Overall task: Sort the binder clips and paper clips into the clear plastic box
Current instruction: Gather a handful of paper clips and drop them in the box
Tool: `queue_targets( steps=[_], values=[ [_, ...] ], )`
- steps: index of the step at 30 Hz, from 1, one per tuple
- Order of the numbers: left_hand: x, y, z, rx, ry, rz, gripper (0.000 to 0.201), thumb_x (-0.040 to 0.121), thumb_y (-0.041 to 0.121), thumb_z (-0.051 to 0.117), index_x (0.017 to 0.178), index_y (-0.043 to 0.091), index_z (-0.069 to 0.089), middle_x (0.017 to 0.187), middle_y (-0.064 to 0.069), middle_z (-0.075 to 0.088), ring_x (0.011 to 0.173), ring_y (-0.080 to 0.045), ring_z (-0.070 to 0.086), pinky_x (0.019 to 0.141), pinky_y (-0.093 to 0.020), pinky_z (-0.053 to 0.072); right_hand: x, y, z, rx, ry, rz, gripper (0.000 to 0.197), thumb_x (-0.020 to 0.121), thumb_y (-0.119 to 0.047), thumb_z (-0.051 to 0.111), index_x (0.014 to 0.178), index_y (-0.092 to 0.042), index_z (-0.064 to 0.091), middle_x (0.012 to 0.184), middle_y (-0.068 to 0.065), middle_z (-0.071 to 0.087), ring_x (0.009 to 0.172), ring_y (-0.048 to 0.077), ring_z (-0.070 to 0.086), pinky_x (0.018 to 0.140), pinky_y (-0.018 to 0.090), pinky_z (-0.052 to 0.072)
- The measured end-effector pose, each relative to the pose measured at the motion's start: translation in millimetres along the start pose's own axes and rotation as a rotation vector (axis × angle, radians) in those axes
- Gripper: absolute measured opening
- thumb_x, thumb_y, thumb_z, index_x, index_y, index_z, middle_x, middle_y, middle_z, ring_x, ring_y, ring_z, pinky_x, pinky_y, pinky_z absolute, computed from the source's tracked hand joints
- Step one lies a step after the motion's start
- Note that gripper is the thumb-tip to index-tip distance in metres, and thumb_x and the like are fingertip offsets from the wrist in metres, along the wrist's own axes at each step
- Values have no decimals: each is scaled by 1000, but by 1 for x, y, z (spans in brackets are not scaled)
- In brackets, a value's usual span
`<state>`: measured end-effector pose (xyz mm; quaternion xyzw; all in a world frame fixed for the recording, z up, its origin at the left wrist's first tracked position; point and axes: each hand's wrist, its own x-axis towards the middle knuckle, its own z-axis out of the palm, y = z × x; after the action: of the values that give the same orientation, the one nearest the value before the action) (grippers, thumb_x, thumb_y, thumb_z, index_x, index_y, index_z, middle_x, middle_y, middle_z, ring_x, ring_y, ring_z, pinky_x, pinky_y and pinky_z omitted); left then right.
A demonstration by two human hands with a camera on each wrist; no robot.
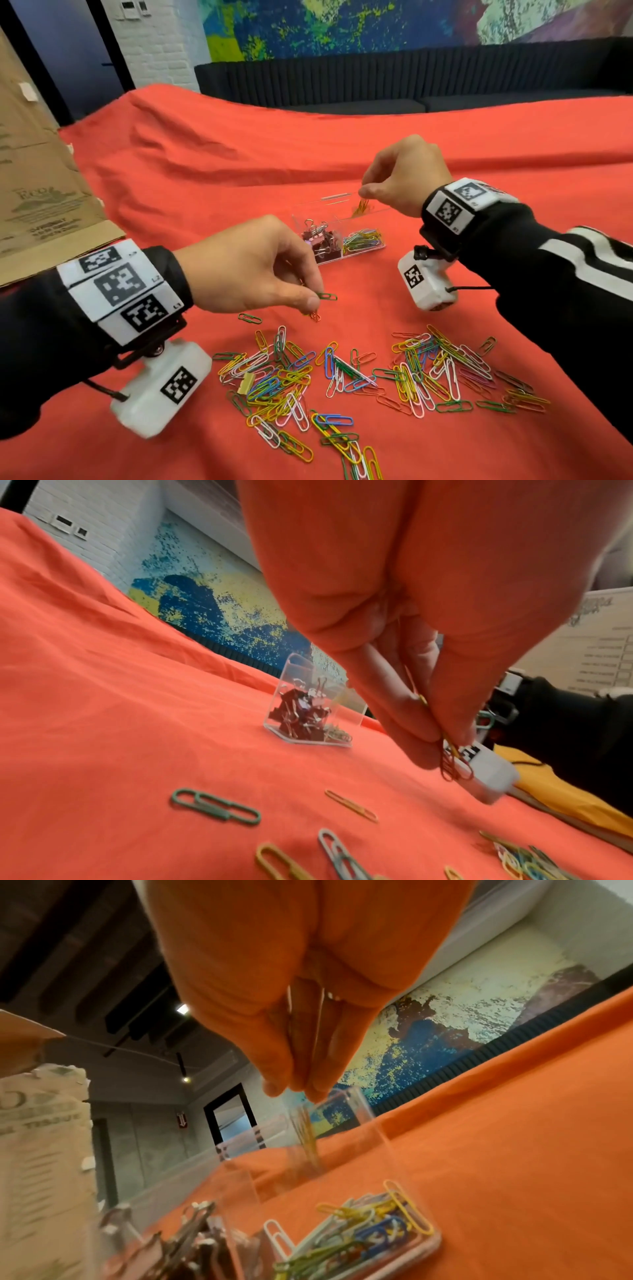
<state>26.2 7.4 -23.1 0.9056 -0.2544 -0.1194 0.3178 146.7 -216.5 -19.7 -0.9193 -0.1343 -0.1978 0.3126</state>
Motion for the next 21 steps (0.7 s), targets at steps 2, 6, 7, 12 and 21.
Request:
queue_targets(
  steps=[2,6,7,12,21],
  values=[
    [2,0,-5,-30,49,16,7,78,15,83,83,16,78,76,2,79,72,-13,75,69,-25,58,-6,1,-10,6,33,-25,7,74,-28,84,72,-25,77,60,-13,66,66,10,64,72,21,47],
    [8,1,-10,-136,153,28,13,73,17,82,83,11,77,80,-6,79,78,-21,77,79,-30,60,-33,10,-37,-10,-55,-60,5,74,-24,81,71,-21,78,60,-7,71,62,11,68,71,26,55],
    [9,1,-11,-165,172,29,14,73,16,82,84,9,76,80,-8,79,78,-21,77,80,-29,60,-43,12,-42,-34,-152,-72,5,75,-23,80,71,-22,78,61,-4,73,62,11,70,71,28,57],
    [11,10,6,-251,127,34,12,73,9,81,82,5,75,80,-11,78,73,-16,75,74,-22,59,-101,17,-61,-192,-720,-111,17,72,-28,84,88,-35,78,79,-23,74,74,-2,71,73,21,55],
    [20,37,45,-813,190,-48,18,84,-13,65,83,4,60,78,-17,70,68,-26,74,70,-25,61,-139,2,-56,-366,-854,-238,36,71,-39,85,104,-37,71,71,-38,60,64,-16,54,64,11,43]
  ],
)
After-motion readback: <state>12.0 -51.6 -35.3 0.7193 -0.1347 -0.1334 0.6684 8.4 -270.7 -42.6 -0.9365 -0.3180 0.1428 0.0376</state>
